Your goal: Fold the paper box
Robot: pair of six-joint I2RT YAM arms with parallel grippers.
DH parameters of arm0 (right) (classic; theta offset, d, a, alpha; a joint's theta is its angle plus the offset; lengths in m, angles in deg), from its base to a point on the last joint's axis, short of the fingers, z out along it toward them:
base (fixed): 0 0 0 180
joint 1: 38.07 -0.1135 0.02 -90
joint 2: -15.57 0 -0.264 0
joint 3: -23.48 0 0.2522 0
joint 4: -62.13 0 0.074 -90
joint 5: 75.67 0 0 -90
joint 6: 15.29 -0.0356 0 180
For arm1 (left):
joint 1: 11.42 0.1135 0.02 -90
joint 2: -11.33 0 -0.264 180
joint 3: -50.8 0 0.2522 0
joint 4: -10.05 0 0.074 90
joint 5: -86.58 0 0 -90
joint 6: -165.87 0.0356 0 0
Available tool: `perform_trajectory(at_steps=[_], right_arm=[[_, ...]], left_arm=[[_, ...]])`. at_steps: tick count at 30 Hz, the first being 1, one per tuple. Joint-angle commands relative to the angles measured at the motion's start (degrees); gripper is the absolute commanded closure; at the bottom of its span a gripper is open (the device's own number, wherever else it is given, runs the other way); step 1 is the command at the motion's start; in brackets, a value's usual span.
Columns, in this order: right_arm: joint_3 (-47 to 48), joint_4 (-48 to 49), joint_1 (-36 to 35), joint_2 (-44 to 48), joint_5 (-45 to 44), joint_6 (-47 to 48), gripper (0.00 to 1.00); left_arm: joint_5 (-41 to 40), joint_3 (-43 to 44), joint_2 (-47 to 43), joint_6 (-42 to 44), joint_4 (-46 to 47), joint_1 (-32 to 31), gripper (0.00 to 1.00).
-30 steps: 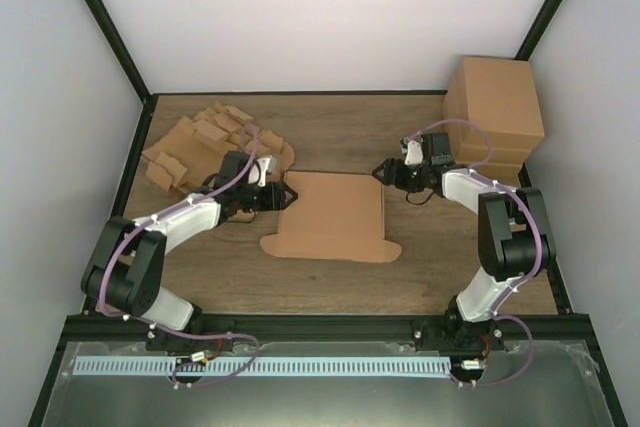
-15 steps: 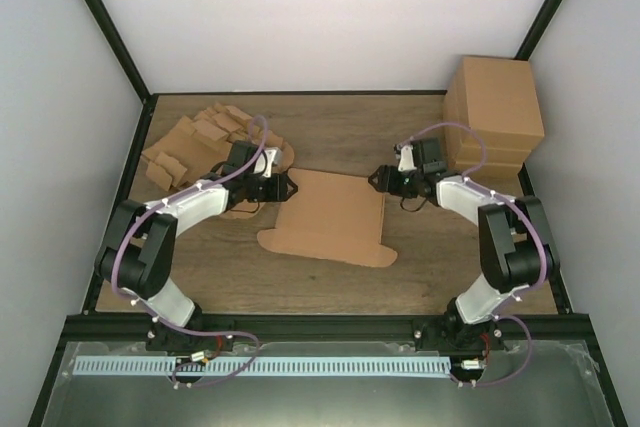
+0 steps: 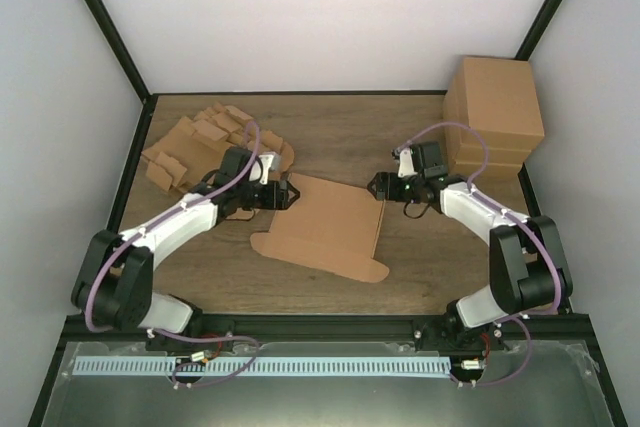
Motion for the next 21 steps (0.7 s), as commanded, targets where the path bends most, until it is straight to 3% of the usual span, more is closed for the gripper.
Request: perform_trajectory(at_steps=[1, 4, 7, 10, 14, 21], right_arm=[[6.3, 1.6, -0.5, -1.0, 3.7, 5.4, 0.23], [7.5, 4.5, -0.6, -2.5, 13.1, 5.2, 0.41], [8.9, 6.8, -0.6, -6.6, 24.1, 4.8, 0.72], [11.4, 6.9, -0.7, -11.8, 29.6, 4.9, 0.90], [14.3, 6.0, -0.7, -17.5, 32.3, 5.8, 0.96], [17.6, 4.7, -0.4, -24.1, 34.7, 5.9, 0.96]], left_arm=[[1.6, -3.2, -5.8, -1.8, -1.2, -0.8, 0.27], [2.6, -5.5, -9.7, -3.2, -2.0, -1.0, 0.27], [3.8, -6.8, -12.7, -3.6, -3.4, -1.0, 0.26], [3.8, -7.0, -14.7, -3.1, -5.7, -1.0, 0.25], [3.8, -6.8, -15.4, -2.5, -7.3, -1.0, 0.25], [4.8, -5.7, -15.4, -2.2, -8.1, -1.0, 0.24]])
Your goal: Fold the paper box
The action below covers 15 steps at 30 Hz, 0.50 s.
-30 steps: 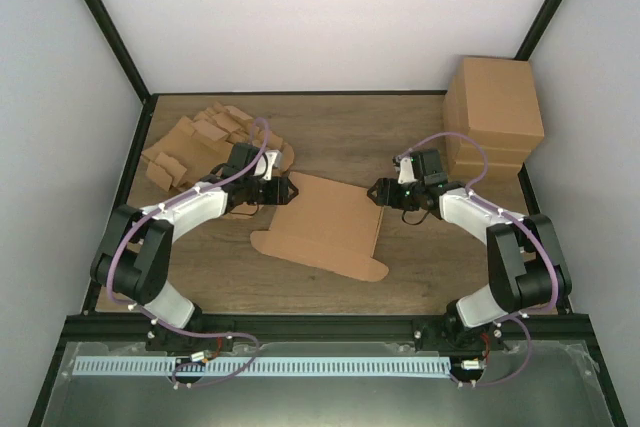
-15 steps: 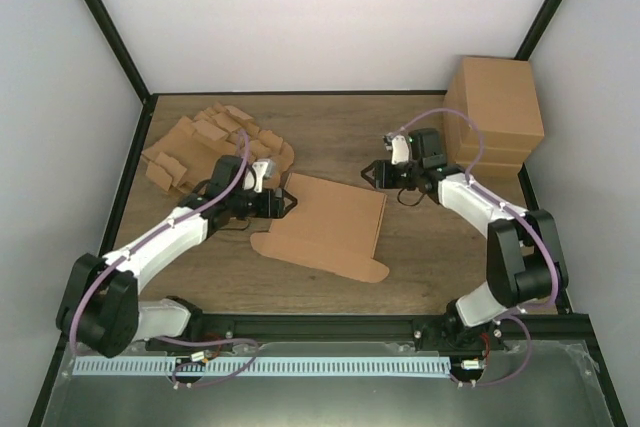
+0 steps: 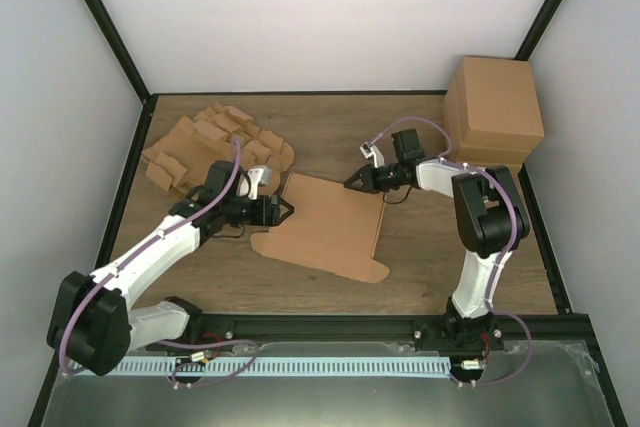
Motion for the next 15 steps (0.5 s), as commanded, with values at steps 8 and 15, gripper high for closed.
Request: perform_trajectory(at_steps=[8, 15], right_arm=[[8.9, -6.3, 4.0, -12.7, 3.0, 2.8, 0.97], [11.8, -6.6, 5.9, -17.6, 1.9, 3.4, 0.96]], left_arm=[[7.9, 4.3, -1.3, 1.5, -4.6, -0.3, 0.24], [14.5, 7.1, -2.6, 1.1, -6.4, -0.9, 0.24]])
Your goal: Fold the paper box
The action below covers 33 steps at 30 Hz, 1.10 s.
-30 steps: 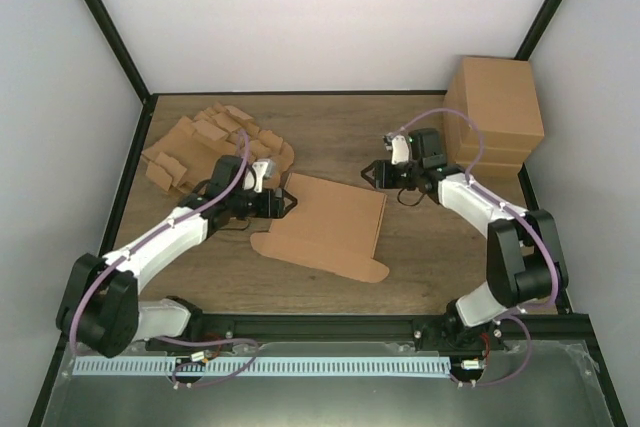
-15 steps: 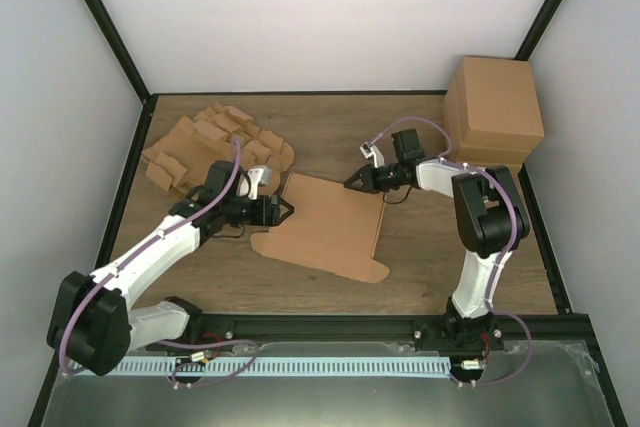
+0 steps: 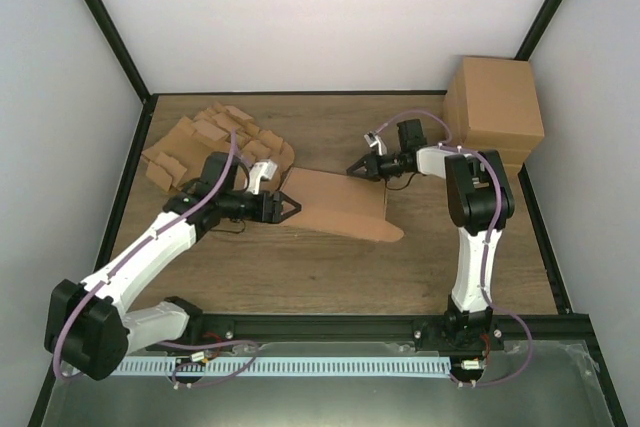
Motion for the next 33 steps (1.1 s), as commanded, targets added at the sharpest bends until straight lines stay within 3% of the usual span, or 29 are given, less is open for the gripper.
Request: perform_trajectory(at_steps=[1, 6, 12, 22, 27, 31, 33], right_arm=[[0.4, -4.3, 1.3, -5.1, -5.2, 2.1, 0.96], [1.4, -3.2, 1.2, -5.3, -2.4, 2.3, 0.96], [1.0, -2.3, 1.3, -5.5, -1.2, 2.9, 0.96], [3.0, -3.1, 0.1, -6.7, 0.1, 4.1, 0.93], [-0.3, -1.8, 0.1, -0.2, -4.2, 3.9, 0.89], [-2.5, -1.7, -0.1, 6.9, -2.2, 4.8, 0.86], [-3.3, -2.4, -0.8, 8.8, 0.7, 6.1, 0.93]], left_arm=[[5.5, 2.7, -1.5, 0.6, -2.0, -0.9, 0.24], [8.4, 5.8, -2.6, 0.2, -0.4, -1.0, 0.23], [9.1, 13.7, -6.7, 0.5, 0.3, -1.0, 0.12], [9.6, 3.0, 0.4, 0.4, 10.3, -5.0, 0.22], [3.5, 4.2, -2.1, 2.9, 4.5, -5.5, 0.21], [6.3, 4.4, -2.9, 2.6, 1.6, -5.5, 0.21], [9.3, 4.2, -3.4, 2.4, 0.3, -5.6, 0.21]])
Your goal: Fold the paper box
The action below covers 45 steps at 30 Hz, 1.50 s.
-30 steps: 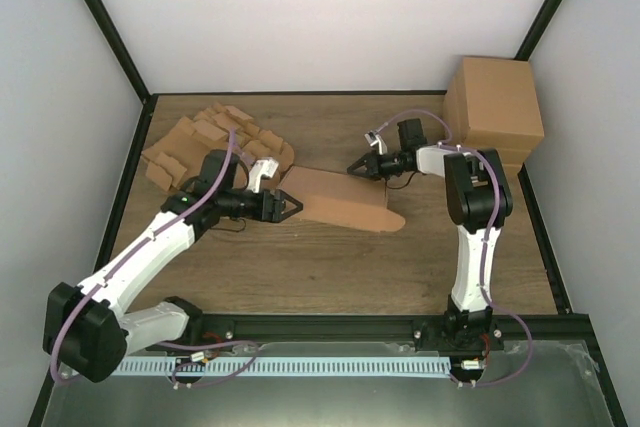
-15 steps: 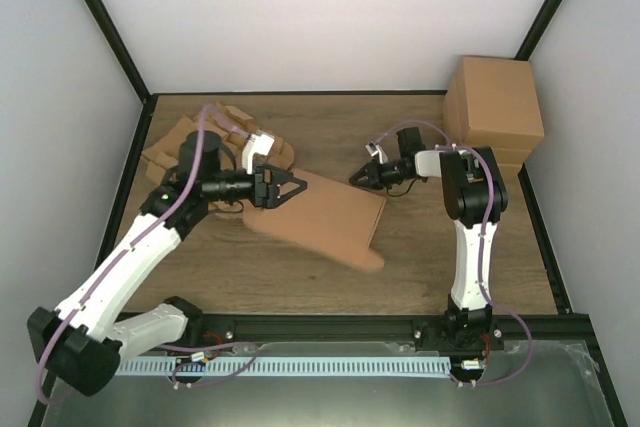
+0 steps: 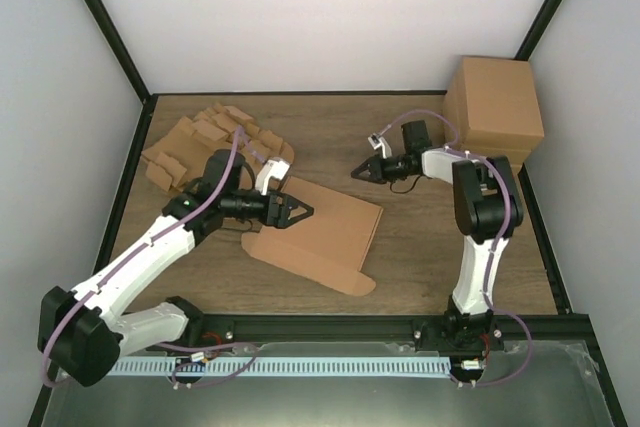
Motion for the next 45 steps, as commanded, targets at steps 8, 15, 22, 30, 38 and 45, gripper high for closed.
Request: perform_trajectory(at_steps=[8, 15, 22, 30, 38, 45], right_arm=[[1.6, -7.0, -6.2, 2.0, 9.6, 7.7, 0.99], [2.2, -7.5, -6.1, -2.4, 7.5, 7.0, 0.99], [4.9, -6.6, -3.1, -8.7, 3.3, 5.1, 0.99], [5.9, -6.2, -1.9, -11.6, 4.8, 6.3, 0.99], [7.9, -4.7, -1.9, -11.5, 7.5, 6.8, 0.98], [7.8, -0.9, -2.2, -7.4, 5.5, 7.6, 0.88]], left_arm=[[8.0, 1.2, -4.7, 0.6, -9.3, -0.9, 0.21], [9.8, 0.2, -6.4, -0.4, -10.5, -1.7, 0.21], [10.4, 0.2, -7.0, -1.5, -10.4, -3.7, 0.21], [12.1, 2.2, -7.0, -3.7, -7.2, -3.7, 0.21], [4.1, -6.4, 2.3, -3.3, 11.6, -3.9, 0.36], [-5.5, -6.4, 10.7, -3.5, 22.8, -3.8, 0.44]])
